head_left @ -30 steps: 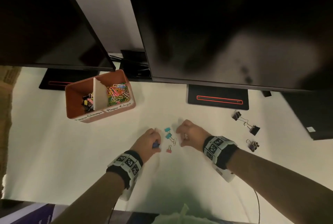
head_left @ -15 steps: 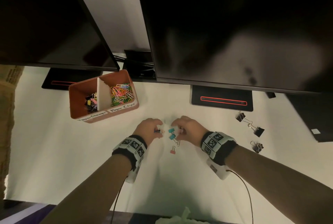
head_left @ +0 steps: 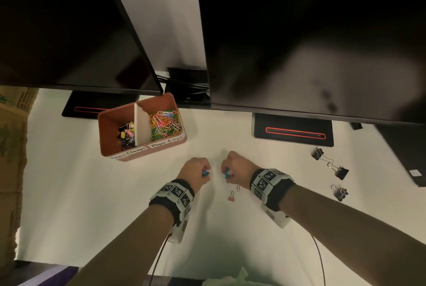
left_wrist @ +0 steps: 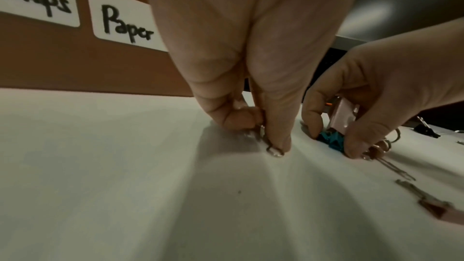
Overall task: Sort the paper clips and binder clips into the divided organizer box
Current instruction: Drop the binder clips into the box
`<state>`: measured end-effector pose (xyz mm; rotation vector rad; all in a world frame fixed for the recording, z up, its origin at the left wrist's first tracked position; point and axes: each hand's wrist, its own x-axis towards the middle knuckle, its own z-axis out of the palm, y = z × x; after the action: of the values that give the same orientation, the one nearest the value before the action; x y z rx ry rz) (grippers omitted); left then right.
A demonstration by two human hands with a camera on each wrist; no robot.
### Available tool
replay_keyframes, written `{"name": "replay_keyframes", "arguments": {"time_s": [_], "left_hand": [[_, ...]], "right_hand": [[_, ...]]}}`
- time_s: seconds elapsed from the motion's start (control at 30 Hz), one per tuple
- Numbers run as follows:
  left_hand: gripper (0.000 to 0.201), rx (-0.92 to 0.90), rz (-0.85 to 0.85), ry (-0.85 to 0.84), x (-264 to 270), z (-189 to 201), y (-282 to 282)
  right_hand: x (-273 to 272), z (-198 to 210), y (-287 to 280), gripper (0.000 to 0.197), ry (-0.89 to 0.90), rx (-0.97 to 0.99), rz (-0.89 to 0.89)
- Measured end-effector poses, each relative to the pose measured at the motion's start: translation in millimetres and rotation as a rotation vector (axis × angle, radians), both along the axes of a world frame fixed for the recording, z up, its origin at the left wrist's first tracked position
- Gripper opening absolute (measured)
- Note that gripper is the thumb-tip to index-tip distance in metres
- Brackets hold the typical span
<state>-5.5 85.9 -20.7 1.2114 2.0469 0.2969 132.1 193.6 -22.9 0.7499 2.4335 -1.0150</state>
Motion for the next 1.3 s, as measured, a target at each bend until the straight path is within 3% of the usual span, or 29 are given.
{"name": "replay_keyframes", "arguments": {"time_s": [0.17,0.4,0.57,0.7,0.93,1.03,1.1,1.2,1.3], "left_hand": [[0.018,-0.051,-0.109,0.029,-9,0,-2],[0.015,-0.043,-0.115,0.011,-29,6,-19],[0.010,0.070,-0.005,-0.157,-58,35,-40],[0.016,0.175,0.083,-0.169,-103,66,-58],[0.012,0.297,0.430,-0.048,-190,96,-72],[0.007,0.294,0.634,-0.270,-210,97,-65],[0.027,0.243,0.736,-0.391,-214,100,-62],[0.041,0.231,0.659,-0.273,-212,105,-61],[0.040,0.343,0.517,-0.122,-200,112,-60]], "right_hand": [[-2,1,-1,0.028,-0.046,0.020,-0.007],[-10,0,-6,0.017,-0.038,0.032,-0.006],[-24,5,-12,0.019,-0.080,0.067,0.035],[-50,26,-23,0.016,-0.078,0.060,0.111],[-170,101,-49,0.017,0.286,0.081,0.173],[-230,110,-60,0.018,0.383,0.097,0.086],[-255,107,-68,0.031,0.373,0.063,0.017],[-264,103,-73,0.042,0.373,0.036,-0.047],[-239,105,-65,0.036,0.474,0.028,-0.076]]}}
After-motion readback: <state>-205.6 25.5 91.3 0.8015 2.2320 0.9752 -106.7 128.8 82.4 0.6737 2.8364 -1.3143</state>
